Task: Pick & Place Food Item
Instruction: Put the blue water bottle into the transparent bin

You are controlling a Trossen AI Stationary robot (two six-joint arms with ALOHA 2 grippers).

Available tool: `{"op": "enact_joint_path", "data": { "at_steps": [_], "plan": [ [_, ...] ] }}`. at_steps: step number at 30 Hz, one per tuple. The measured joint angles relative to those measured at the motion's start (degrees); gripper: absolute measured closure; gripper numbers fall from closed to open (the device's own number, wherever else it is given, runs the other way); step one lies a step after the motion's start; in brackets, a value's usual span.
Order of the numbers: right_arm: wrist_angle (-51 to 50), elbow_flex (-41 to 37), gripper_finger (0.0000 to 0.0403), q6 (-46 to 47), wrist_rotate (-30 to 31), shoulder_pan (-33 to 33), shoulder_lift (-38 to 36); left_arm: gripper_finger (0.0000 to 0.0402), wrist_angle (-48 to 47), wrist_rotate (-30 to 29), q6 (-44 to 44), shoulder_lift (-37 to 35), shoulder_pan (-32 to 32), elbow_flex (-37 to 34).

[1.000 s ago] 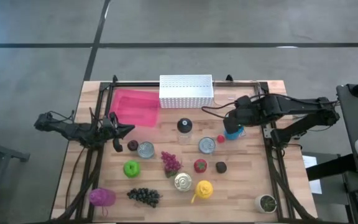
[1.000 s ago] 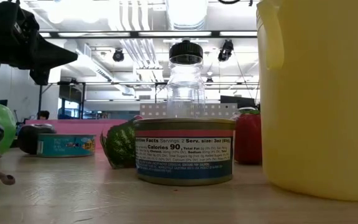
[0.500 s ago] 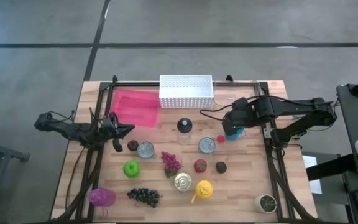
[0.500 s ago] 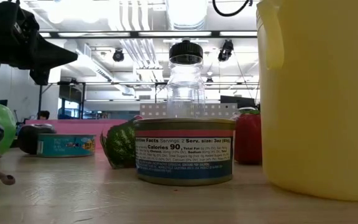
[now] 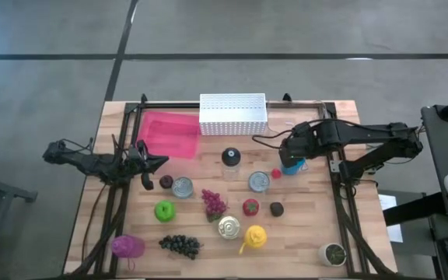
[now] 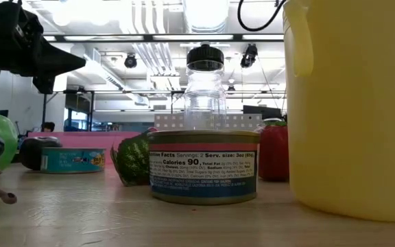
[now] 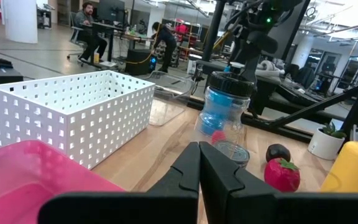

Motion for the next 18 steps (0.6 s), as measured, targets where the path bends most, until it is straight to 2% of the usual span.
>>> {"op": "enact_joint_path", "data": {
  "at_steps": [18],
  "plan": [
    [1.7, -2.6, 0.0269, -0.5, 1.5, -0.1, 0.0, 0.0396, 0.0, 0.0, 0.0, 0.0, 0.0, 0.0]
  ]
}}
